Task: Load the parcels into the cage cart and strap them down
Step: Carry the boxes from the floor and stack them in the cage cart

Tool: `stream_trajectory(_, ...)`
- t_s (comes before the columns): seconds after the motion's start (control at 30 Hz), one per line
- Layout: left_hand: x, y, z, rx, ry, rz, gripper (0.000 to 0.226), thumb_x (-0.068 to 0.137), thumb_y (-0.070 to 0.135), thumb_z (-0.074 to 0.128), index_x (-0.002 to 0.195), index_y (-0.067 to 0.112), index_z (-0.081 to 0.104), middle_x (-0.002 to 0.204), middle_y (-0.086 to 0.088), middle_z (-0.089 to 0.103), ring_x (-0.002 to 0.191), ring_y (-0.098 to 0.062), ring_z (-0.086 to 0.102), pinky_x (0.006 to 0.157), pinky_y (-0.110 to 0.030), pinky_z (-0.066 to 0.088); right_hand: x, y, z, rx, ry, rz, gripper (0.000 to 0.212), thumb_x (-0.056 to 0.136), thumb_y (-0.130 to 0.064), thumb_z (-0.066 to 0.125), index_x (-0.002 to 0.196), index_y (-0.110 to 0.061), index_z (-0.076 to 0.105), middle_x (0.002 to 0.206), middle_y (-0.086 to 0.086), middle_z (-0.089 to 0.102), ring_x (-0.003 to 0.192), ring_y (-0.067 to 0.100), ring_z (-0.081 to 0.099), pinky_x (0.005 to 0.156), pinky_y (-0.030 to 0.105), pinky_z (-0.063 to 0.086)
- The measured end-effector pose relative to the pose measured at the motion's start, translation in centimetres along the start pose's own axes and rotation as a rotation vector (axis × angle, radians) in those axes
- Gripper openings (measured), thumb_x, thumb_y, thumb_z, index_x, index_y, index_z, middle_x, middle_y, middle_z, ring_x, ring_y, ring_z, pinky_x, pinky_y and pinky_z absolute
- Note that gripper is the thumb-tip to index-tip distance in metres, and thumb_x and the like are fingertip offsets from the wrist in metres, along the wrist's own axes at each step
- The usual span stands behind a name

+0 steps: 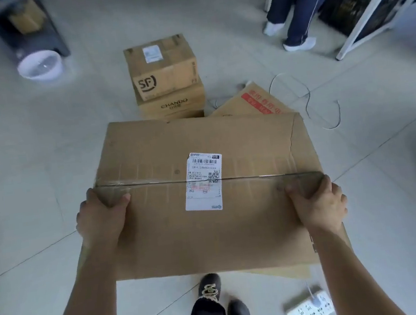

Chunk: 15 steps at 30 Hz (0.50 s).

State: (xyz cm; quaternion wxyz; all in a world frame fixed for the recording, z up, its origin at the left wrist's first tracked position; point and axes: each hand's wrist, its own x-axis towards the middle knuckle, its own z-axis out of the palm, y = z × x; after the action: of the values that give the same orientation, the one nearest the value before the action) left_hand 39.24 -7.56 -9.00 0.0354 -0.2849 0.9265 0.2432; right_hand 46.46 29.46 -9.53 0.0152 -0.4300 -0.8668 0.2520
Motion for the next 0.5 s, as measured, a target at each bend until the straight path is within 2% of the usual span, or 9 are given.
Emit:
stream_trajectory(0.23,-3.7,-5.6,-11.2,-0.119,0.212,-0.147,0.061,0.081,0.052,0.064,0.115,0.003,0.048,0.115,-0.023,0.058,0.107,-0.045,0.054,0.092,-0.051,0.045,-5.3,-9.2,-5.1,0.04,-0.079,-0.319,0.085,0.08,-0.053,0.068,0.143,-0.006,0.036,0.143,0.02,0.041,0.13,0.04,0.035,0.106,0.047,0.027)
stream_trajectory(0.4,-6.7,-10.9,-17.7,-0.175,0.359,-0.272,0.066,0.084,0.048,0.064,0.128,0.002,0.046,0.121,-0.026,0.057,0.114,-0.045,0.051,0.095,-0.05,0.043,-10.2,-15.6,-6.0,0.073,-0.156,-0.499,0.086,0.082,-0.052,0.066,0.147,-0.006,0.032,0.149,0.02,0.035,0.138,0.039,0.028,0.11,0.049,0.024)
stream_trajectory(0.5,-8.3,-14.6,-21.4,-0.181,0.428,-0.35,0.07,0.084,0.051,0.062,0.132,0.003,0.045,0.122,-0.027,0.057,0.112,-0.046,0.053,0.092,-0.049,0.045,-13.6,-19.2,-5.2,0.06,-0.199,-0.612,0.087,0.081,-0.055,0.065,0.146,-0.006,0.033,0.147,0.022,0.037,0.135,0.041,0.031,0.109,0.05,0.027)
